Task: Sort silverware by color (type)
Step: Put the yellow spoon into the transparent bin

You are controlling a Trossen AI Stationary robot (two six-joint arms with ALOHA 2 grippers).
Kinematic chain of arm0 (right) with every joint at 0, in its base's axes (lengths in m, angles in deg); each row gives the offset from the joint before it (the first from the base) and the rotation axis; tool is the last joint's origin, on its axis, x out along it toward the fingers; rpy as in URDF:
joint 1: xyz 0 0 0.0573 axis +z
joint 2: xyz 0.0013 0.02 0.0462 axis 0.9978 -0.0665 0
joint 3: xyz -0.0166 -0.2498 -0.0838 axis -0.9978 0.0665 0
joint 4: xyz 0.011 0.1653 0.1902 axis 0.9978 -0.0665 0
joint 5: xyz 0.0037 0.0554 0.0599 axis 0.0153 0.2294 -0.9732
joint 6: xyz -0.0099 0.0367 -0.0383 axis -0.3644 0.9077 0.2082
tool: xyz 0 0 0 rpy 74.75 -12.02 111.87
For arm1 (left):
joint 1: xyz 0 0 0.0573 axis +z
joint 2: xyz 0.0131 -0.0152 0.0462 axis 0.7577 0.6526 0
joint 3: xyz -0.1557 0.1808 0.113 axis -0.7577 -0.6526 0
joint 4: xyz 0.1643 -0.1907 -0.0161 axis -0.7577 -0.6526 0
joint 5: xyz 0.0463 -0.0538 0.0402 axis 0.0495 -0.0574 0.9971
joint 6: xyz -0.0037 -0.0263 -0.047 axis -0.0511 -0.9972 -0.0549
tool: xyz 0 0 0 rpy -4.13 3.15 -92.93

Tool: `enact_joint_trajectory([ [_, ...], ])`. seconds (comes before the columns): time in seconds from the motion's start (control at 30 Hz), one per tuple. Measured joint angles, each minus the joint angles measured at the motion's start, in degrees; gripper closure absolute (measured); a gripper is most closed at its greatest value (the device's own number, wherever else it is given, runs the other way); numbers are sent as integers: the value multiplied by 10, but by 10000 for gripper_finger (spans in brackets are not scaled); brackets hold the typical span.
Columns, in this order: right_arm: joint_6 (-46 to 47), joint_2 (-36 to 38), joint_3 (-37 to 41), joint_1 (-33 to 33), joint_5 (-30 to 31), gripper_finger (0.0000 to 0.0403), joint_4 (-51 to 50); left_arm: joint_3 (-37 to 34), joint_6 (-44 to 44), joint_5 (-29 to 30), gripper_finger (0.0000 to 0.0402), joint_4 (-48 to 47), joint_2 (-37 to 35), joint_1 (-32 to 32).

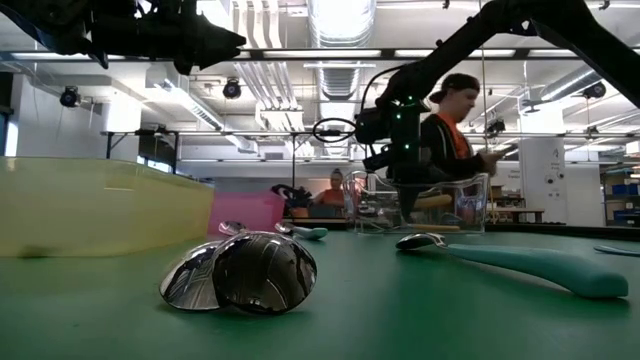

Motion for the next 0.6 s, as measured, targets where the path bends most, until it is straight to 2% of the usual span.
enact_joint_trajectory([
  [0.4,0,0,0,0,0,353,2,0,0,0,147,0,0,0],
  [0.6,17,0,0,0,5,345,14,0,0,0,147,0,0,0],
])
